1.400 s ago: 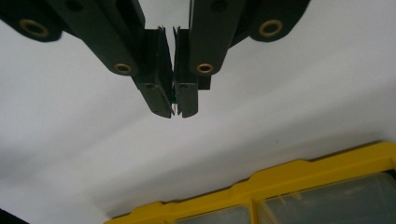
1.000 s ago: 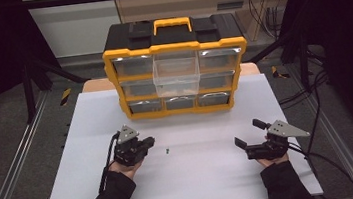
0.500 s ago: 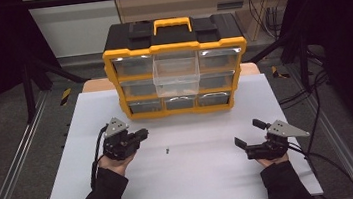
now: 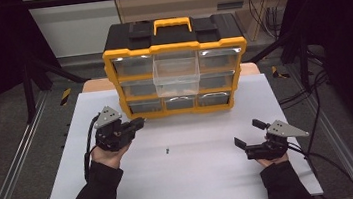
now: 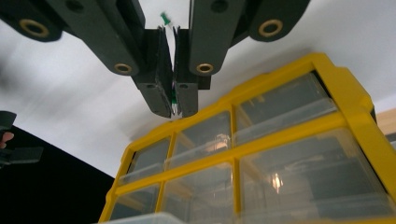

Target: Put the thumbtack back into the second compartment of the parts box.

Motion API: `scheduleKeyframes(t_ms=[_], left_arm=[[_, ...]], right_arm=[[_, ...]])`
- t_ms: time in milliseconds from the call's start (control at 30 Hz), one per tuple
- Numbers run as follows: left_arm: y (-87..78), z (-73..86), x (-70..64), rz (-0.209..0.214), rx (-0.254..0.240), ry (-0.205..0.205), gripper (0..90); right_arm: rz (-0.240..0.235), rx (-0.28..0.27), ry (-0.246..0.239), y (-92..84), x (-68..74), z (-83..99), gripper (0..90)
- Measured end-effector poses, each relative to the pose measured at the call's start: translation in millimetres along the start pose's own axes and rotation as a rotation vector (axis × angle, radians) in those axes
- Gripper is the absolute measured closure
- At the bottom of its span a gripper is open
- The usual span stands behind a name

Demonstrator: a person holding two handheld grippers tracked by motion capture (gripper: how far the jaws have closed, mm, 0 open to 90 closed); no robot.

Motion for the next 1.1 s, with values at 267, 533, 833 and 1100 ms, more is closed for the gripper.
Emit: scheduleKeyframes(t_ms=[267, 533, 833, 1100], left_arm=[[-9.4, -23.5, -5.1, 0.006, -0.035, 0.021, 85.3], [-18.2, -44.2, -11.6, 0.003, -0.055, 0.050, 85.4], [-24.5, -67.3, -21.9, 0.009, -0.079, 0.077, 85.3], [-27.9, -91.9, -32.1, 0.021, -0.107, 0.099, 85.3]], right_arm=[[0.002, 0.001, -0.006, 0.5, -0.5, 0.3, 0.4], [0.001, 0.001, -0.002, 0.3, -0.1, 0.1, 0.4], [0.005, -0.003, -0.004, -0.1, -0.5, -0.2, 0.4], [0.004, -0.002, -0.004, -0.1, -0.5, -0.1, 0.4]])
Point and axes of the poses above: each handheld gripper's, and its own axes: y roughly forward along the jaws, z roughly out of its underside, x roughly to its left, the point moved 3 cm from there along y, roughly forward along the jaws, and after that the axes turned 3 degrees about -y, right-handed, at the moved point
